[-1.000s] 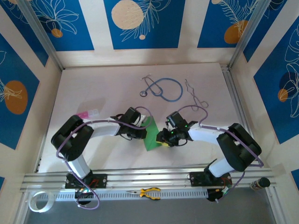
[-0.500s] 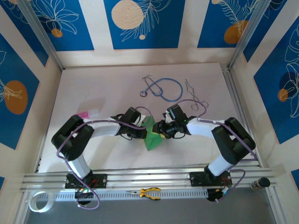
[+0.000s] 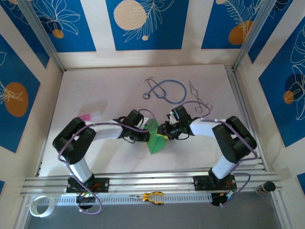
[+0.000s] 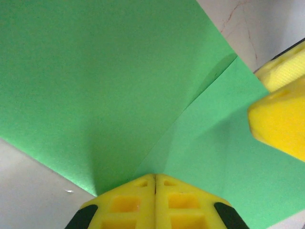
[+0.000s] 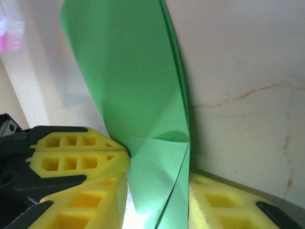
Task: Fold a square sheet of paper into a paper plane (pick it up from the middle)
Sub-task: Turn over the paper at the center of the table.
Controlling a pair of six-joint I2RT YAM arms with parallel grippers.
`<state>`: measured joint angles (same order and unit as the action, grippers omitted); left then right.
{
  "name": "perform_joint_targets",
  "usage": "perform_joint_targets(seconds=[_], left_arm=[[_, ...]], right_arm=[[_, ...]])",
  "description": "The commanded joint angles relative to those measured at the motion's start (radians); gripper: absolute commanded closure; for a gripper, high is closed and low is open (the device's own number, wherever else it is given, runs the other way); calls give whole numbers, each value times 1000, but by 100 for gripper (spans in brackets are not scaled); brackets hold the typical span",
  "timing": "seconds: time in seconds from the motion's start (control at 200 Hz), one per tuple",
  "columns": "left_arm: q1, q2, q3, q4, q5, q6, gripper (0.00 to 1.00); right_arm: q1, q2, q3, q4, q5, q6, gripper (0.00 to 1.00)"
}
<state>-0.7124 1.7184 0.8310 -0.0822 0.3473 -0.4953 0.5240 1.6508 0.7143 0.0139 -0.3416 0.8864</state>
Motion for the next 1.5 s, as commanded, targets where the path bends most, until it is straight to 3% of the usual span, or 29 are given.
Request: perform_joint_targets(seconds=[0.0,0.385,0.555,0.86,0.98,1.11,1.216,1.391,1.496], left_arm=[[7,23,-14,-30,-7,17,100],[9,14,-15,-24,-5,11,100],[10,-12,-18,-2,2,-10,99],[13,-132,-25,41,-9,-72,78],[21,-213,-29,7,-75,-72,72],[33,-312,-44,-54,-199,-79,67],[54,-397,-75,-81,-288,-109,63],[102,-490,-104,-125,-357,-149,60],[123,-520,-123,-134,-364,-159,59]], right_arm=[[-12,34,12,6,-30,-23,70],[-22,70,24,49,-47,-38,79],[-30,64,23,54,-56,-53,88],[-24,-44,-2,46,-2,-121,94],[10,-148,0,-53,176,-221,95],[110,-246,35,-218,547,-380,95],[200,-296,31,-249,806,-520,95],[299,-249,118,-417,1141,-611,97],[329,-192,194,-528,1224,-599,98]])
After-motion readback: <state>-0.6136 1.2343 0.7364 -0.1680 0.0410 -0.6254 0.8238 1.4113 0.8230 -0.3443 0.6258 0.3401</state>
